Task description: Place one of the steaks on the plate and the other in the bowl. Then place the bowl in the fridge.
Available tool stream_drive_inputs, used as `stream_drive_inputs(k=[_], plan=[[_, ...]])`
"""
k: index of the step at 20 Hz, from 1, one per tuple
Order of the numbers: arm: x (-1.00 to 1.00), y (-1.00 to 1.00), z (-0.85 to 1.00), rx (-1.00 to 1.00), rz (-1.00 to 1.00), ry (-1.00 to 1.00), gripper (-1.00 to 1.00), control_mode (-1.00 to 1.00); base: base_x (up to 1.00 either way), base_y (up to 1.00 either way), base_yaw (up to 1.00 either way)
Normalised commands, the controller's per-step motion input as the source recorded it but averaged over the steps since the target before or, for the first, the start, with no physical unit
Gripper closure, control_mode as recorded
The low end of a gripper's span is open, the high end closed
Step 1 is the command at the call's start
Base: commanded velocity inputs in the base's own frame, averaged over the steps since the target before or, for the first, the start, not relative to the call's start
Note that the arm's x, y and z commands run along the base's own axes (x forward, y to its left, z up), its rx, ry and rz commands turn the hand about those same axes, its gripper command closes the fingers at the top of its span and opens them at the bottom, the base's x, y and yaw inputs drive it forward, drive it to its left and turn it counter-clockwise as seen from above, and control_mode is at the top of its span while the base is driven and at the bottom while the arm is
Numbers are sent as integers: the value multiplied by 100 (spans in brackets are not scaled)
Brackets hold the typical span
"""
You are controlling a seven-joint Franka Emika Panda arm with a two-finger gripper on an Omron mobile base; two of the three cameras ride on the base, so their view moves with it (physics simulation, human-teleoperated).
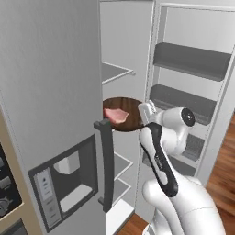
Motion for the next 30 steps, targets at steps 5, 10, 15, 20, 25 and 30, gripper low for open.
stream_drive_inputs(k=[5,10,15,20,25,30], plan=[[100,18,-33,0,10,0,100,-100,0,0,0],[91,27,-31,-4,5,2,100,-100,0,0,0],[85,20,-22,-7,1,7,100,-100,0,0,0],[72,3,-9,-1,3,4,100,-100,0,0,0],[42,9,-12,4,12,4,100,-100,0,0,0],[52,22,-39,0,10,6,100,-100,0,0,0]])
